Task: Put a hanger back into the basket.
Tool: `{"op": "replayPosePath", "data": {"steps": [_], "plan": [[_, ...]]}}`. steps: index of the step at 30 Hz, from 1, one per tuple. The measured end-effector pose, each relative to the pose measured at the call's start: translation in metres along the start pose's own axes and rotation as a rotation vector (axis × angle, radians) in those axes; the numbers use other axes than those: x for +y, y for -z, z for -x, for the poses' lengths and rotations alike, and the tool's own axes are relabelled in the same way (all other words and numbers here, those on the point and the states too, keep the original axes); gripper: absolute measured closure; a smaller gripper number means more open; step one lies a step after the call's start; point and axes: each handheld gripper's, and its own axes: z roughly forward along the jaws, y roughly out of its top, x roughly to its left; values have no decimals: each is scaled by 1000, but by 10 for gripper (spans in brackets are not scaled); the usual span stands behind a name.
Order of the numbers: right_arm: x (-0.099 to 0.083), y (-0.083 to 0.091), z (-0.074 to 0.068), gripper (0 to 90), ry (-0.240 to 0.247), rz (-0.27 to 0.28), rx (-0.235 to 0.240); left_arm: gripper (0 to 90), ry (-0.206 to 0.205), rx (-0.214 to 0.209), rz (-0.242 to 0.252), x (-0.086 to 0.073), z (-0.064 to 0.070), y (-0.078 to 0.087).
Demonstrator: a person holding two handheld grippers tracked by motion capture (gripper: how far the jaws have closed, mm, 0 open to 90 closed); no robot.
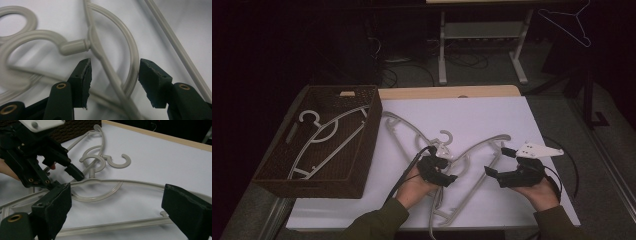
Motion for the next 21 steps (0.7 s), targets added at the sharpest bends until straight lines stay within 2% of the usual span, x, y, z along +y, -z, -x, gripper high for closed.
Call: {"op": "replayPosePath", "data": {"steps": [4,6,8,9,11,15,21], "plan": [[0,1,0,88,-1,3,2,431,39,-18,14,5,-3,-4],[-1,2,1,88,-4,6,0,444,58,-28,38,6,-4,-2],[-1,2,1,88,-5,6,0,468,33,-17,28,8,-6,2],[-1,2,1,88,-6,6,0,471,38,-7,24,9,-7,1],[-1,2,1,88,-6,5,0,487,69,-18,34,9,-9,-1],[-1,2,1,88,-1,6,0,567,78,14,17,11,-12,-5],[-1,2,1,89,-6,5,2,572,82,37,-12,9,-14,-9]]}}
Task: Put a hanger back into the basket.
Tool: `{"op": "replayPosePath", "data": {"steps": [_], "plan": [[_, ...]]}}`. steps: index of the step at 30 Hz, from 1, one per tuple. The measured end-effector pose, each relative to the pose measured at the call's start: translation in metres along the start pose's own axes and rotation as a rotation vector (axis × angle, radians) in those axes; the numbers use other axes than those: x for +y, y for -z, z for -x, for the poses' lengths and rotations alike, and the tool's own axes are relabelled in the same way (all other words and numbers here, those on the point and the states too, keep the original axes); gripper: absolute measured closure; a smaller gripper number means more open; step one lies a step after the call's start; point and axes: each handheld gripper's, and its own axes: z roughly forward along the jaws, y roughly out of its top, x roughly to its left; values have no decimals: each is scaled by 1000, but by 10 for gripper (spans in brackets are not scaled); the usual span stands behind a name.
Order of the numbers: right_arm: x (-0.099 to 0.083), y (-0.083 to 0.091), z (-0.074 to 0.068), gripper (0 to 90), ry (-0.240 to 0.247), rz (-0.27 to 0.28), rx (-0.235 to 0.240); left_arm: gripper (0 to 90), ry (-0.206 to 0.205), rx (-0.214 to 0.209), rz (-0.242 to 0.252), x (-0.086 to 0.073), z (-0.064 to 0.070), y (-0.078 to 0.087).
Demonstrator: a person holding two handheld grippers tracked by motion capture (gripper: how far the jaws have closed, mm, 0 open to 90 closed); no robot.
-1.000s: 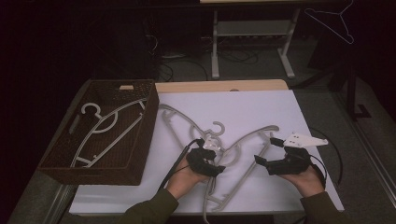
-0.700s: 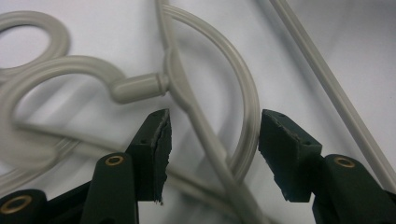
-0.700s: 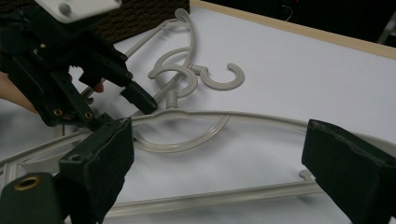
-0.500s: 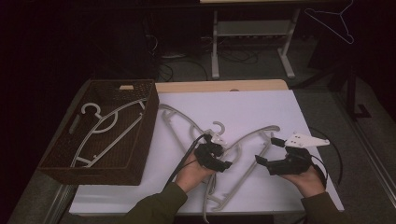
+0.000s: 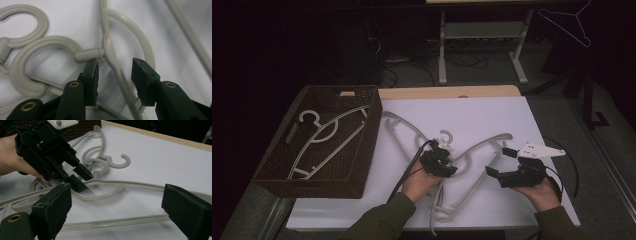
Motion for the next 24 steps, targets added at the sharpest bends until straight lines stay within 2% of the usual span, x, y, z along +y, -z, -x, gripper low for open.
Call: {"op": "replayPosePath", "data": {"steps": [3,11,15,19,21,24], "plan": [[0,0,0,89,5,1,1,577,26,-19,-6,0,-3,-3],[0,-1,0,89,8,0,3,680,7,-7,-39,3,3,-6],[0,0,0,89,3,2,1,697,27,-13,-43,4,4,-6],[0,0,0,89,3,2,1,731,40,-41,-41,5,9,-7],[0,0,0,89,4,3,1,750,34,-50,-34,6,12,-6],[0,1,0,89,2,4,2,774,46,-74,-16,7,15,-5]]}}
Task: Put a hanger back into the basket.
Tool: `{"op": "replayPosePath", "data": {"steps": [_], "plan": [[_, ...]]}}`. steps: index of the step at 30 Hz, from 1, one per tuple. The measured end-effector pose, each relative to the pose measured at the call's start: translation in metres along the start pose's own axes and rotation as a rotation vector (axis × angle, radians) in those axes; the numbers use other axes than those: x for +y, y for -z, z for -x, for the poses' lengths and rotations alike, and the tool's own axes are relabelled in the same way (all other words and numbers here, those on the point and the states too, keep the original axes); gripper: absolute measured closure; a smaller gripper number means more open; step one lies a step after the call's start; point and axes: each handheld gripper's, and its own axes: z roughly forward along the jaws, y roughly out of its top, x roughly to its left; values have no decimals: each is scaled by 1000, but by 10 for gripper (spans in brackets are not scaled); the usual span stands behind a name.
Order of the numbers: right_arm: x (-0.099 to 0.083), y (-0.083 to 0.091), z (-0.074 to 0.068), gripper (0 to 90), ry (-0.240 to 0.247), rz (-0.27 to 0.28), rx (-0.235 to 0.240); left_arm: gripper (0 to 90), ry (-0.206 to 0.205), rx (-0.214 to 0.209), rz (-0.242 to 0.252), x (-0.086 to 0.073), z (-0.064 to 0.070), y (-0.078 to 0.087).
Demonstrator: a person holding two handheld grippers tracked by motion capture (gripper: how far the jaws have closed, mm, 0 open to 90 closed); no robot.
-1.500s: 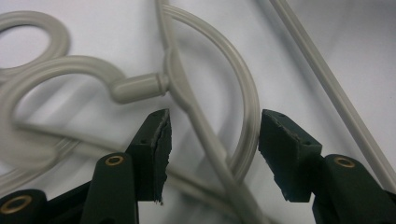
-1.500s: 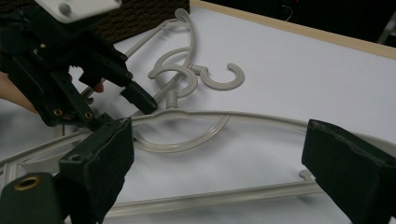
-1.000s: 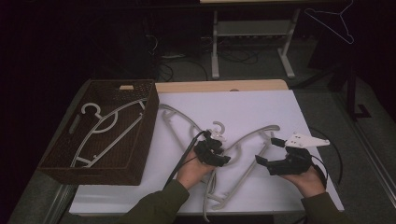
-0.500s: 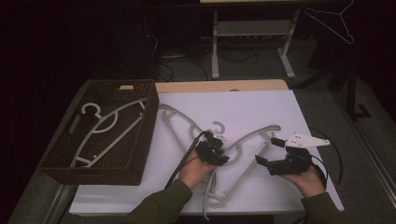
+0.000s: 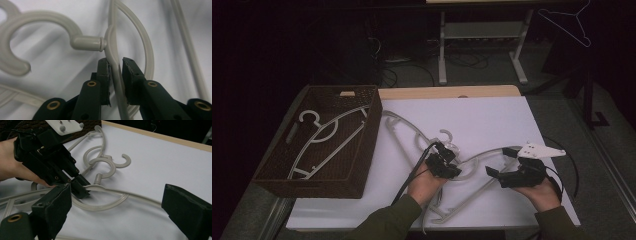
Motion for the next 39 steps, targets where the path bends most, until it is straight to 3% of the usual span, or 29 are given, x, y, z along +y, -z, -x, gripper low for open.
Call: {"op": "replayPosePath", "data": {"steps": [5,9,11,12,15,16,21,31,36,37,39], "plan": [[0,0,0,89,1,2,1,811,17,-30,33,2,3,5],[0,0,0,89,1,1,0,827,-6,-38,45,6,5,13],[0,0,0,89,2,2,1,827,-38,-34,33,8,6,17],[0,0,0,89,3,2,1,827,-17,-38,51,9,8,18],[1,0,0,89,5,5,1,827,-39,-44,49,12,7,26],[1,0,0,89,2,7,1,827,-23,-49,62,13,8,28],[1,1,-1,88,0,22,11,827,-37,-41,77,20,7,43],[1,2,0,88,4,30,16,827,-32,7,96,28,-24,67],[1,1,-1,88,3,28,17,826,-22,34,55,25,-45,58],[1,1,0,88,2,27,17,826,-5,41,58,24,-48,54],[1,1,0,88,-1,26,17,825,-20,47,31,23,-54,49]]}}
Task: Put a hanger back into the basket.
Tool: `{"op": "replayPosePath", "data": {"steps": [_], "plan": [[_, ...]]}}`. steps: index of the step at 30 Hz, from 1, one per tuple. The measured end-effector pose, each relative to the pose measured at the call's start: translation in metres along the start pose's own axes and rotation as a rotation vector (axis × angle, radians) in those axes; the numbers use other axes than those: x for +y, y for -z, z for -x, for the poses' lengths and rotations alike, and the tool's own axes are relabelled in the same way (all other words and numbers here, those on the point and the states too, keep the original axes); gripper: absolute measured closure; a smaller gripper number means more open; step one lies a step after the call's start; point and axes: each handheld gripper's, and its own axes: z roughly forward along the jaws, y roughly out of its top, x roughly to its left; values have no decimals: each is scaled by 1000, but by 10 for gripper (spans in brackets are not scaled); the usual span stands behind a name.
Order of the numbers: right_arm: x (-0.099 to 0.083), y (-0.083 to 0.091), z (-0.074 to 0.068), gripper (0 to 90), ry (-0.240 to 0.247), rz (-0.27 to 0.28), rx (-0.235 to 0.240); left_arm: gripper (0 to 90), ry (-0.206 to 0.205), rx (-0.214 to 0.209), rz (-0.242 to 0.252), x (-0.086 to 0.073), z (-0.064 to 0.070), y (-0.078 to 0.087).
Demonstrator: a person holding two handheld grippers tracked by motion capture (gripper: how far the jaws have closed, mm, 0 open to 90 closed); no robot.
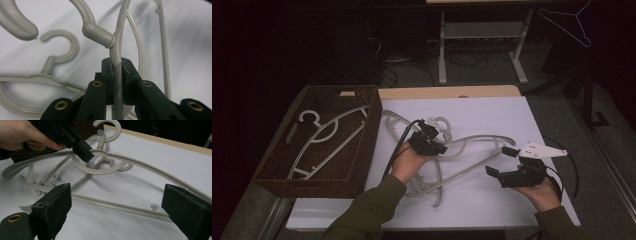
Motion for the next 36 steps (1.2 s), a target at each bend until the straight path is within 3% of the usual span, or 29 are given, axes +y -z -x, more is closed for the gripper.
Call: {"op": "replayPosePath", "data": {"steps": [4,11,17,21,28,30,36], "plan": [[0,0,1,88,2,1,-1,823,40,-9,3,-4,-7,-13],[-1,1,1,88,0,3,-1,789,8,19,-68,-11,-14,-25],[-1,2,1,88,-1,3,-2,649,14,30,-13,-14,-15,-8],[-1,2,1,88,-4,2,-3,580,-12,30,-28,-23,-13,8],[-1,0,0,88,2,-1,-5,590,-7,7,-49,-39,-10,13],[-1,0,0,88,5,-3,-7,601,-13,1,-80,-42,-11,11],[-1,0,0,88,3,-2,-8,657,37,7,-95,-47,-12,-1]]}}
